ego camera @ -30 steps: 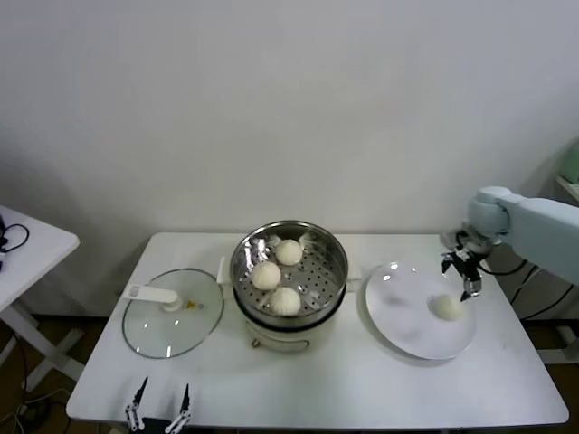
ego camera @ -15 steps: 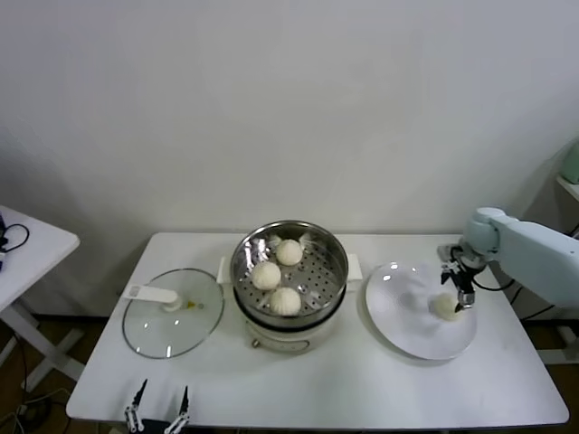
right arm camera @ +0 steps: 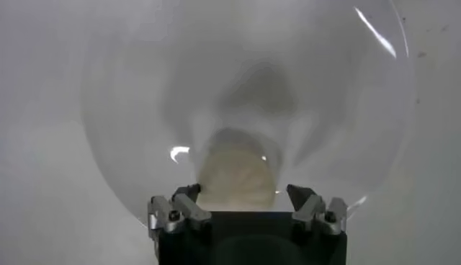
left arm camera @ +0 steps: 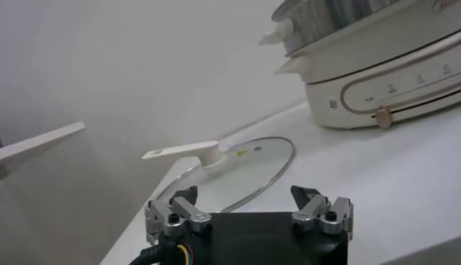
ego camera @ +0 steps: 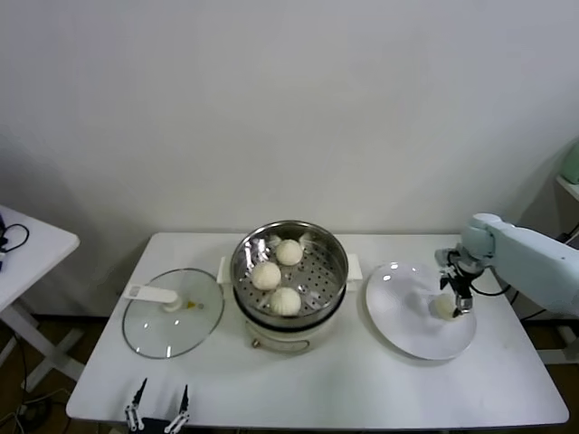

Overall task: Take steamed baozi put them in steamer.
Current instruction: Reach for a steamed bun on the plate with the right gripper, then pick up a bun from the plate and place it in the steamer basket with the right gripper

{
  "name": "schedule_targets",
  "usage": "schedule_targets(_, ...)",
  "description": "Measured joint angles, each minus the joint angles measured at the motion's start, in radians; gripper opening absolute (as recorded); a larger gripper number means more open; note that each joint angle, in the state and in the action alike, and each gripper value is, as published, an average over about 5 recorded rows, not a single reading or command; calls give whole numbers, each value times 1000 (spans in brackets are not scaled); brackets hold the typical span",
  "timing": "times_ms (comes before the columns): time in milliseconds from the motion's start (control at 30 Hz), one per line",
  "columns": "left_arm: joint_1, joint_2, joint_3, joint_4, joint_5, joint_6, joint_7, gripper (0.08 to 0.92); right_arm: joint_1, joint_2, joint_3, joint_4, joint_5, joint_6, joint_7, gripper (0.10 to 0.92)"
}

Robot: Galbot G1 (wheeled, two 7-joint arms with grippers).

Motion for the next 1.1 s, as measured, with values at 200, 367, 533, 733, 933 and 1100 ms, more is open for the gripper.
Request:
schedule_targets(200, -1, 0, 0, 1, 0, 0, 0, 823, -7, 1, 8, -2, -5, 0, -1, 623)
schedule_targets(367, -2, 0, 0, 1, 0, 0, 0, 823, -1, -3, 5, 4, -2, -2, -3, 577)
schedule_targets(533, -3, 0, 0, 0, -1, 0, 0, 823, 50, -17, -40, 39, 28, -10, -9, 569)
schedule_targets(733, -4, 0, 2, -4, -3, 1, 0, 823, 196, -34, -168, 131, 106, -26, -16, 568)
schedule_targets(933, 0, 0, 7, -10, -10, 3, 1, 823, 388, -33, -318, 246, 234, -54, -29, 568)
schedule_targets(1100, 4, 0, 14, -17, -9, 4, 2, 823, 546, -15, -423, 341, 358, -85, -36, 568)
